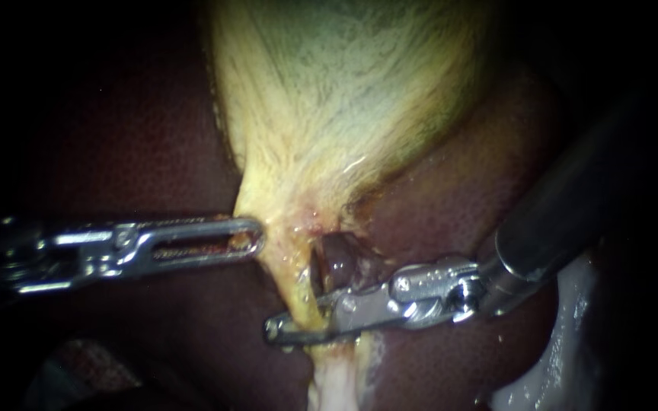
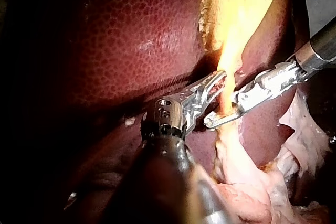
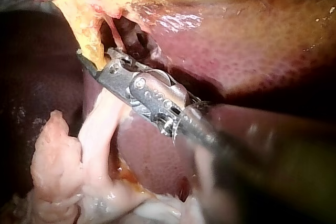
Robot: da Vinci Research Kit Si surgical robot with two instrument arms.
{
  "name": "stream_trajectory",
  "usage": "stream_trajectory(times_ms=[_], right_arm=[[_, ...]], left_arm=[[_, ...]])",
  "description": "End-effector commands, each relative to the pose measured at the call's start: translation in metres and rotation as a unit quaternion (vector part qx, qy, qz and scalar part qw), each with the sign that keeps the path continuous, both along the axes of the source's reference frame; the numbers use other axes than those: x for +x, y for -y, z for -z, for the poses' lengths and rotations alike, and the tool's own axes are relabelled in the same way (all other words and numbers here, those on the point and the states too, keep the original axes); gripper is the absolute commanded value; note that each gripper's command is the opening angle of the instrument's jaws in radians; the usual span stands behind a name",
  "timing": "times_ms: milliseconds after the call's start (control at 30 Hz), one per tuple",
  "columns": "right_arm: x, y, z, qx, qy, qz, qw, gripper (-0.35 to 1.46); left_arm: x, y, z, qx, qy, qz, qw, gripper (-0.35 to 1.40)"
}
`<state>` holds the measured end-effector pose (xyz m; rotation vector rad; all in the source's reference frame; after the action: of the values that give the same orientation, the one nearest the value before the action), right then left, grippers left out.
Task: Going back second clip left tube
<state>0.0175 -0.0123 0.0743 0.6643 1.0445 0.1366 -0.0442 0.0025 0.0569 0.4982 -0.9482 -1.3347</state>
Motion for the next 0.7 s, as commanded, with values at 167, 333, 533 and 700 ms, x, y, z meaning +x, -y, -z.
stream_trajectory(times_ms=[167,333,533,700], right_arm=[[0.0000,0.0001,0.0000,0.001,0.000,0.000,1.0000,-0.35],[0.0002,0.0001,0.0001,0.002,-0.006,-0.001,1.0000,0.02],[0.0010,0.0000,0.0005,-0.009,-0.043,-0.013,0.9989,0.57],[0.0014,-0.0002,0.0005,-0.044,-0.082,-0.012,0.9956,0.60]], left_arm=[[0.0000,0.0000,0.0001,0.000,0.000,0.000,1.0000,-0.35],[0.0000,0.0000,0.0001,0.000,0.000,0.000,1.0000,-0.35],[0.0001,0.0000,0.0001,0.000,0.000,0.000,1.0000,-0.35],[0.0001,0.0000,0.0001,0.000,0.000,0.000,1.0000,-0.35]])
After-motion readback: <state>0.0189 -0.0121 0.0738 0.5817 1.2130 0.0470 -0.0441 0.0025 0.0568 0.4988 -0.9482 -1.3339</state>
